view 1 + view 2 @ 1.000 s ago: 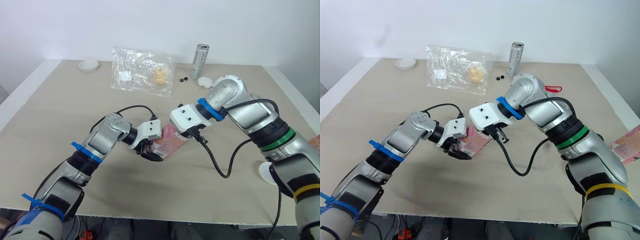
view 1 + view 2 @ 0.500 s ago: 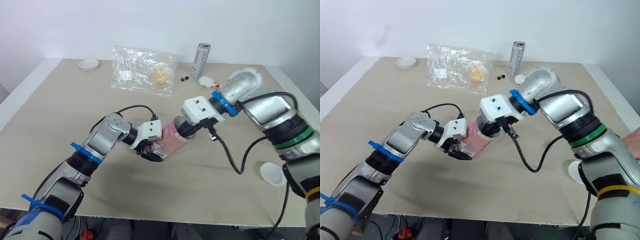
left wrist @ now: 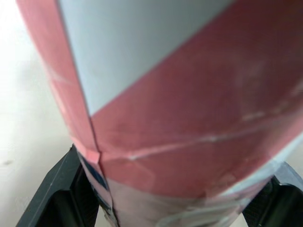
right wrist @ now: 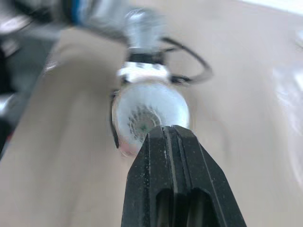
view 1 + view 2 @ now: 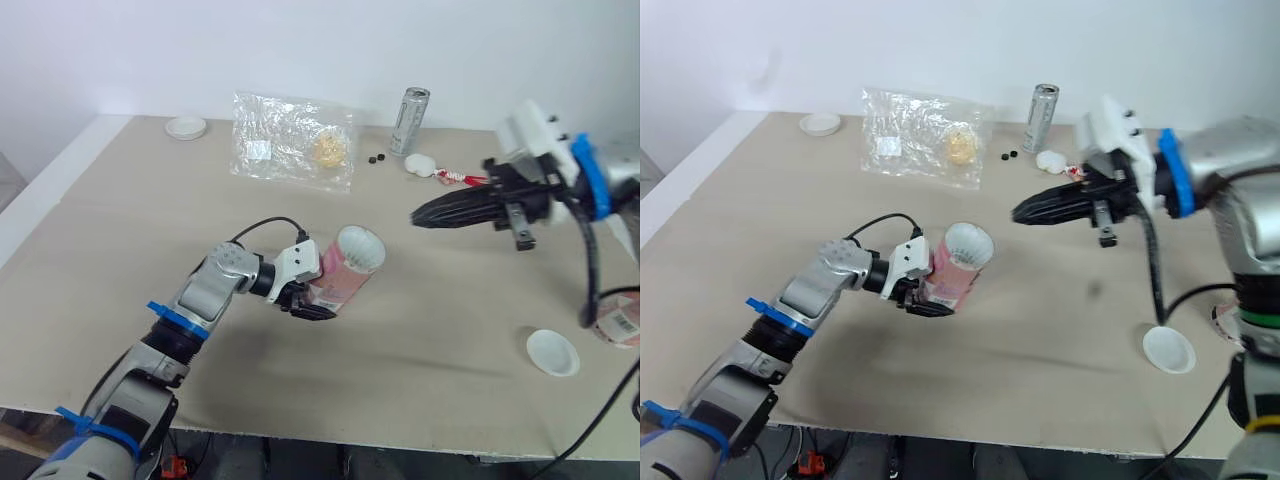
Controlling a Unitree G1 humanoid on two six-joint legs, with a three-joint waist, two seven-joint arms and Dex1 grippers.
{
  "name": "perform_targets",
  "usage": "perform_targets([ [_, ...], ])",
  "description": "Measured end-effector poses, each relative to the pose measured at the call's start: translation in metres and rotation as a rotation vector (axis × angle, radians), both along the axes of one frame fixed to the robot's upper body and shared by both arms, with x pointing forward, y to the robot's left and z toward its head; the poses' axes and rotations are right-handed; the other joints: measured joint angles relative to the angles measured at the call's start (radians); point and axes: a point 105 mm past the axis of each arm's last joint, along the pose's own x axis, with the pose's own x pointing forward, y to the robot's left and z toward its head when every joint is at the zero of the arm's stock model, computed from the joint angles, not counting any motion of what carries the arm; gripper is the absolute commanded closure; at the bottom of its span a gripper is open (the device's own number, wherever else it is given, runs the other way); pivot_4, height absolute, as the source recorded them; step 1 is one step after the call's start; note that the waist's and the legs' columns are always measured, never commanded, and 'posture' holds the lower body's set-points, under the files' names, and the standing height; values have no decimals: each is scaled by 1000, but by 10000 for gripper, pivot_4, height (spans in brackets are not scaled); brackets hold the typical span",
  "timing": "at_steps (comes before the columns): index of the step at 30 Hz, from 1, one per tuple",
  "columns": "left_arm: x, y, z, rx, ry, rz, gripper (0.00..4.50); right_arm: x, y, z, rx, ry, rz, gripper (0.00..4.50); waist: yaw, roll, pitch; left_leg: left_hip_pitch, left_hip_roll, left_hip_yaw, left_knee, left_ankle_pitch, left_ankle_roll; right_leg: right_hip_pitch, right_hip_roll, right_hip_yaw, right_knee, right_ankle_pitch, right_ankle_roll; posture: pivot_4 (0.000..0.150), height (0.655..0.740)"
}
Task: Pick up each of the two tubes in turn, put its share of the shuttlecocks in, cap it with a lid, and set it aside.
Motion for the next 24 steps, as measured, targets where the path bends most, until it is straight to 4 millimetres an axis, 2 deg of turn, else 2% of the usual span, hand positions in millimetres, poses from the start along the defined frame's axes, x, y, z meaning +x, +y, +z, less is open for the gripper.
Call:
perform_targets([
  [4,-4,-11,-3,-135,-12,25,11517,-7,-22,-19,25,40,-136,43954,1,0,0,-1,0,0,-2,0,0,-1,0,0,0,1,4,1500,7400],
  [7,-11,-19,-7,-227,-17,24,11517,-9,-39,-32,50,63,-252,43954,1,0,0,-6,0,-1,-3,-1,0,-7,1,0,1,2,2,1500,7400],
  [10,-21,-25,-16,-294,-20,14,11517,-13,-70,-58,23,99,-416,43954,5,1,0,-7,-1,-3,-3,-1,1,-7,3,1,1,2,1,1500,7400],
  [12,-23,-25,-18,-303,-25,9,11517,-14,-83,-67,14,108,-477,43954,3,1,0,-7,-1,-3,-2,-1,1,-7,3,1,2,1,3,1500,7400],
  [14,-25,-27,-19,-306,-27,2,11517,-15,-93,-69,7,97,-513,38495,1,2,-1,-6,-1,-2,-2,-1,1,-6,3,1,1,0,7,1500,7400],
  [16,-28,-32,-21,-310,-20,-11,11517,-19,-113,-84,-48,122,-581,33149,2,1,0,-6,-1,-3,1,-1,1,-4,3,1,1,1,8,1500,7400],
  [17,-29,-32,-21,-312,-20,-12,11517,-20,-120,-90,-64,139,-605,28112,2,1,0,-6,-1,-3,1,-1,1,-3,3,1,1,1,8,1500,7400],
  [18,-29,-33,-21,-314,-20,-13,11517,-22,-129,-99,-90,158,-629,25860,2,1,0,-6,-1,-2,2,-1,1,-3,3,2,1,1,8,1500,7400],
  [19,-29,-33,-21,-313,-21,-13,11517,-25,-138,-107,-116,174,-652,19800,1,2,0,-6,-1,-1,3,-1,1,-3,3,2,1,1,8,1500,7400],
  [23,-31,-35,-22,-315,-20,-19,11517,-32,-165,-120,-205,195,-707,846,-7,2,-1,-5,-1,-1,3,-1,1,-3,3,3,1,1,7,1500,7400],
  [24,-33,-35,-22,-317,-20,-23,11517,-34,-173,-122,-236,198,-722,360,-9,2,-1,-5,-1,-1,3,-1,1,-3,3,3,1,1,7,1500,7400],
])
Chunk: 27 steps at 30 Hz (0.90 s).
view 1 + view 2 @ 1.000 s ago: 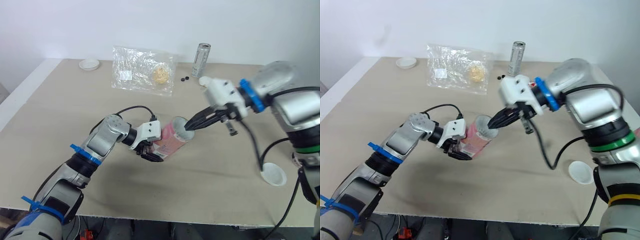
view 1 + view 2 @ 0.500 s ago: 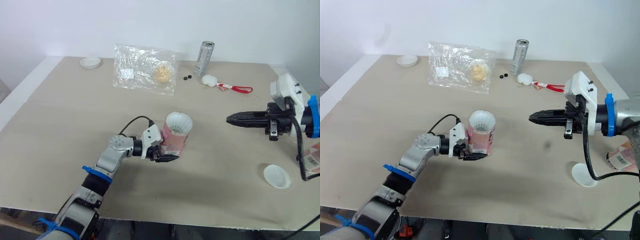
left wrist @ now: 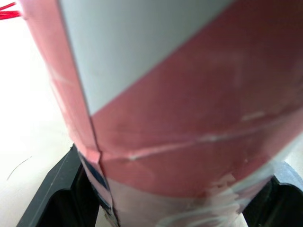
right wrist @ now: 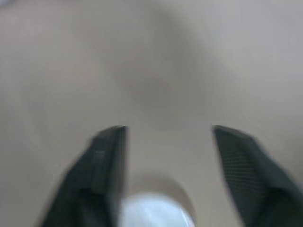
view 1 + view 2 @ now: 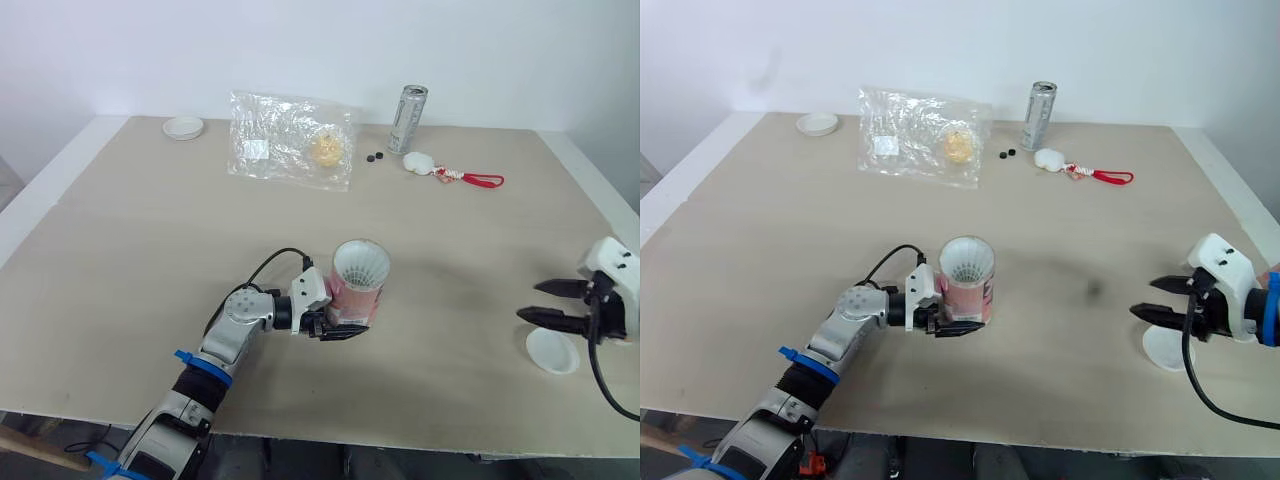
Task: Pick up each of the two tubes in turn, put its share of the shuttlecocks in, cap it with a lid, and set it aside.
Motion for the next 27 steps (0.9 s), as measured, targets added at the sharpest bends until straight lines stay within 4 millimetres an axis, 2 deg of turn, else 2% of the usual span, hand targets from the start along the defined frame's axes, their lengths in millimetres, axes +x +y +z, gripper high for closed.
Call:
perform_targets([
  [2,-4,-1,0,-3,-4,-12,11517,-3,-10,-3,-43,19,-3,360,-5,0,0,1,0,0,0,0,0,0,0,0,0,1,1,1500,7400],
  [9,-15,-5,-2,-11,52,-51,11517,-5,-24,-14,-96,59,39,360,-12,0,0,2,0,0,-1,0,0,2,0,0,0,0,1,1500,7400],
  [14,-14,-3,-4,2,64,-44,11517,2,-20,-12,-116,39,106,360,-12,1,0,7,0,0,-1,0,0,6,0,0,0,-2,-2,1500,7400],
  [27,-13,-3,-4,5,63,-34,11517,12,-11,-26,-98,101,206,360,-12,1,0,7,0,0,-1,0,0,7,0,0,0,-1,-1,1500,7400],
])
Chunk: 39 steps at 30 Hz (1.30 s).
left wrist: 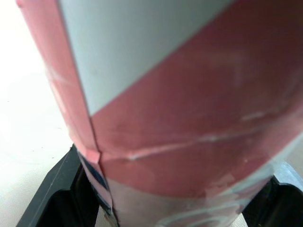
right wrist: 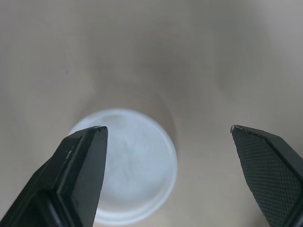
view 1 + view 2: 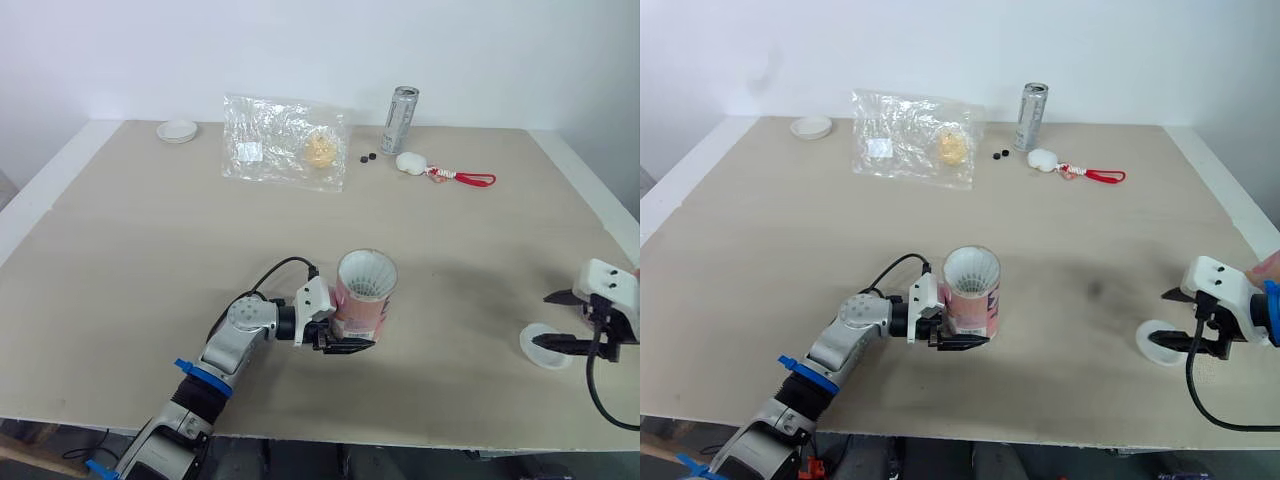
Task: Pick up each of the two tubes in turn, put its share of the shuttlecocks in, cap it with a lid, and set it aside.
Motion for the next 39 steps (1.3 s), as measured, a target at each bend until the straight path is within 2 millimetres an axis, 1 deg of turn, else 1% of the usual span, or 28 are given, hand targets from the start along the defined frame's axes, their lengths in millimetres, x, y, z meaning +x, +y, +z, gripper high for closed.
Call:
perform_targets([
  [1,0,0,0,1,0,1,11517,1,1,-2,6,4,3,360,0,0,0,0,0,0,0,0,0,0,0,0,0,0,0,1500,7400],
  [3,0,0,0,1,0,2,11517,2,1,-7,13,27,10,5278,0,0,0,0,0,0,0,0,0,0,0,0,0,1,1,1500,7400],
  [4,0,-1,0,1,0,2,11517,1,0,-9,14,36,9,6841,0,0,0,0,0,0,0,0,0,0,0,0,0,1,1,1500,7400],
  [5,0,-1,0,2,1,2,11517,1,-1,-10,14,43,9,13092,0,0,0,0,0,0,0,0,0,0,0,0,0,1,1,1500,7400],
  [6,0,0,0,4,2,2,11517,2,-2,-10,14,52,9,15343,0,0,0,0,0,0,0,0,0,0,0,0,0,1,2,1500,7400],
  [7,0,0,0,7,4,3,11517,3,-3,-11,11,61,7,21691,0,0,0,0,0,0,0,0,0,0,0,0,0,1,1,1500,7400],
  [8,0,0,0,7,4,4,11517,2,-5,-12,7,75,3,26946,0,0,0,0,0,0,0,0,0,0,0,0,0,1,1,1500,7400],
  [9,0,0,0,8,4,4,11517,1,-7,-14,3,91,1,33745,0,0,0,0,0,0,0,0,0,0,0,0,0,1,1,1500,7400],
  [10,0,0,0,8,4,4,11517,0,-7,-15,3,96,0,36034,0,0,0,0,0,0,0,0,0,0,0,0,0,1,1,1500,7400],
  [12,0,1,0,11,5,5,11517,1,-9,-15,2,98,-5,44105,0,0,0,1,0,0,0,0,0,1,0,0,0,1,1,1500,7400],
  [24,2,1,1,16,3,8,11517,-2,-8,-16,13,121,7,44105,0,0,0,1,0,0,0,0,0,1,0,0,0,1,1,1500,7400],
  [27,4,1,1,19,2,11,11517,-2,-4,-14,17,126,29,44105,0,0,0,1,0,0,0,0,0,1,0,0,0,1,1,1500,7400],
  [29,4,1,1,20,3,12,11517,-1,3,-10,12,116,64,44105,0,1,0,1,0,0,0,0,0,1,0,0,0,1,0,1500,7400],
  [30,5,1,1,20,7,14,11517,2,12,-3,29,94,85,44105,0,1,0,1,0,0,0,0,0,1,0,0,0,1,0,1500,7400],
  [32,6,1,1,22,9,14,11517,5,21,7,50,64,107,44105,0,2,-1,1,0,0,0,0,0,1,0,0,0,1,0,1500,7400],
  [33,7,1,0,23,14,13,11517,8,34,22,72,29,141,44105,0,3,-1,1,0,0,0,0,0,1,0,0,0,1,0,1500,7400],
  [36,8,0,0,23,31,10,11517,6,56,46,79,-23,217,44105,0,3,-1,1,0,-1,1,0,0,1,0,0,0,0,-1,1500,7400],
  [39,9,0,0,25,37,5,11517,5,75,59,89,-49,269,44105,0,3,-1,1,0,-1,1,0,0,1,0,0,0,0,-1,1500,7400],
])
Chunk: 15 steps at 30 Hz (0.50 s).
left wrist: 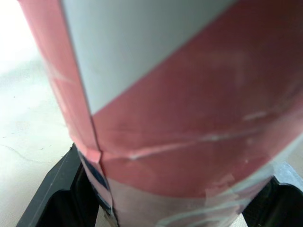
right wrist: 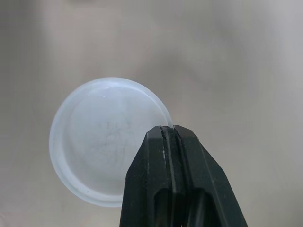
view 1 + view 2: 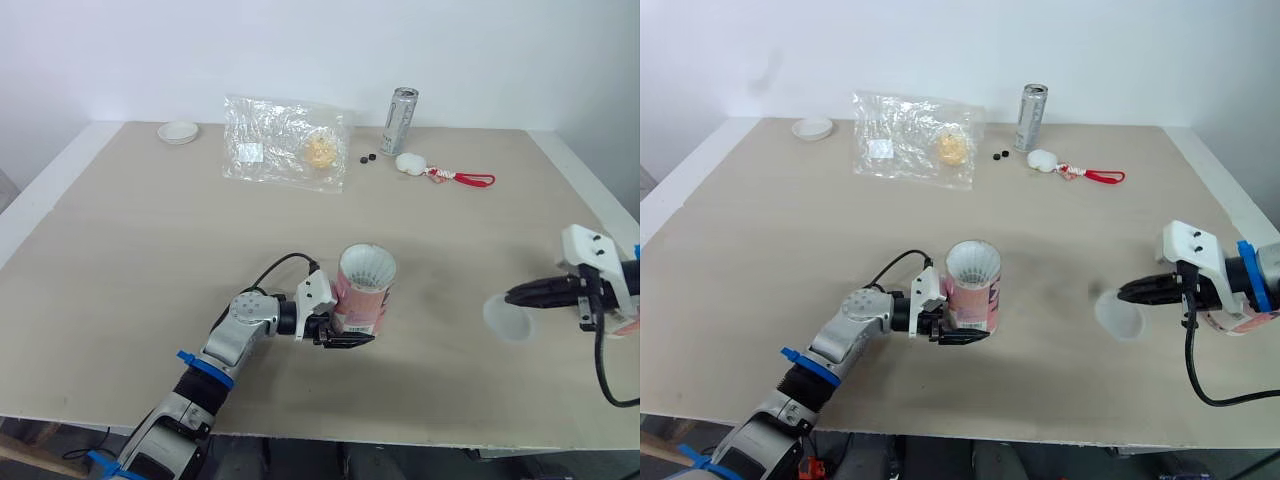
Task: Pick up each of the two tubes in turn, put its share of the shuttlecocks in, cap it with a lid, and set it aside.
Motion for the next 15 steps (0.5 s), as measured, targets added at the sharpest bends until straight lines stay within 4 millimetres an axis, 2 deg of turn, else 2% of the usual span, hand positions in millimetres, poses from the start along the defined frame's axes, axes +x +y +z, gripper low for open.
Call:
perform_targets([
  [1,1,1,0,1,-3,0,11517,1,10,7,17,-10,20,44105,0,0,0,0,0,0,0,0,0,0,0,0,0,0,0,1500,7400],
  [4,3,2,-1,5,-14,-6,11517,4,44,45,57,-119,118,44105,-2,5,-1,1,0,1,0,0,0,-1,0,1,0,2,-1,1500,7400],
  [6,2,1,-2,4,-26,-11,11517,3,67,73,83,-201,188,44105,-2,1,0,1,1,0,0,1,0,-2,1,0,0,2,-2,1500,7400],
  [10,3,1,-3,17,-53,-23,11517,5,103,95,146,-243,302,44105,-1,0,-1,1,1,3,0,1,0,-3,-2,0,-1,2,-2,1500,7400],
  [11,3,0,-3,22,-66,-29,11517,5,114,98,152,-242,343,44105,-1,-1,-1,1,1,4,0,1,0,-3,-2,0,-1,2,-2,1500,7400],
  [15,3,-3,-2,31,-80,-45,11517,3,138,99,136,-233,453,44105,3,-1,-1,-1,1,3,0,1,0,-4,-2,-1,-1,2,-3,1500,7400],
])
